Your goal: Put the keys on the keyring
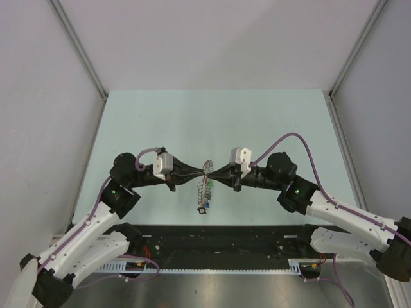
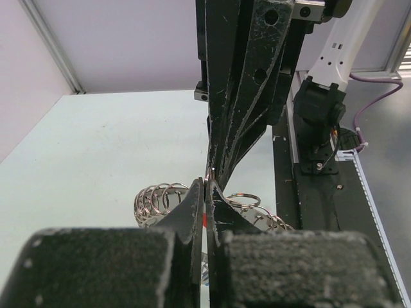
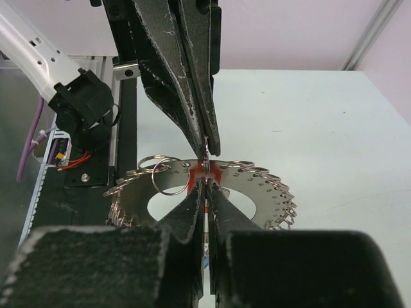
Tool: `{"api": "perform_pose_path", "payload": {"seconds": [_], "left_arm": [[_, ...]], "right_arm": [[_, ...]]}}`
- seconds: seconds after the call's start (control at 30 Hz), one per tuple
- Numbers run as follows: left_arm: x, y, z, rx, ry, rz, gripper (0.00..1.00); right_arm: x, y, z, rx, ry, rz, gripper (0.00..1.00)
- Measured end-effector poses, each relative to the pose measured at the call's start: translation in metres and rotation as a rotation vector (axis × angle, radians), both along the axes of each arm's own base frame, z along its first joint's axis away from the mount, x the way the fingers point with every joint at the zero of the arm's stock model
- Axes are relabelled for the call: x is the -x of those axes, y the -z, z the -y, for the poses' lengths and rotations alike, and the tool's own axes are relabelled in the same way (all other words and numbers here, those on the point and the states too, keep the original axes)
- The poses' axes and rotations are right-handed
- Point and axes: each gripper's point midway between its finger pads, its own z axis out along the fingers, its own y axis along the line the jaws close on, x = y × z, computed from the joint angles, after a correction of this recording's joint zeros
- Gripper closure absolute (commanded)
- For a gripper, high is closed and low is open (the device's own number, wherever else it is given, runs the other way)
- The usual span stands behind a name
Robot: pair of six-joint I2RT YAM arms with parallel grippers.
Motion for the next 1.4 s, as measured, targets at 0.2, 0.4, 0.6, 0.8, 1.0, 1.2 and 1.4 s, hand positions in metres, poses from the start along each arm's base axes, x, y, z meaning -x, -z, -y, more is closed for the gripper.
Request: {"api": "perform_pose_path", "payload": {"seconds": [0.2,0.4,0.6,0.8,1.0,1.2,1.4], "left_arm": [[-0.001,0.003,0.001,-0.024,-0.013,-0.004,1.00],[-0.002,0.008,0.003,-0.047,-0.012,-0.010,1.00],[-0.001,0.009,0.003,-0.061,-0.012,-0.008,1.00],[-0.003,0.009,0.004,-0.073,-0.018,-0.005,1.00],[-0.004,0.011,0.004,-0.091,-0.024,-0.009,1.00],[-0.008,0.027,0.004,-0.139,-0.041,-0.055,1.00],[-0.009,0.033,0.003,-0.158,-0.055,-0.082,1.00]], "right_arm": [[-0.001,0.003,0.001,0.013,0.030,-0.009,1.00],[-0.002,0.003,0.003,0.017,0.051,-0.008,1.00],[-0.002,0.003,0.003,0.021,0.058,-0.007,1.00],[-0.003,0.003,0.004,0.021,0.069,-0.005,1.00],[-0.002,-0.002,0.007,0.010,0.078,0.005,1.00],[0.000,-0.013,0.008,-0.018,0.075,0.028,1.00],[0.000,-0.026,0.006,-0.046,0.069,0.050,1.00]]}}
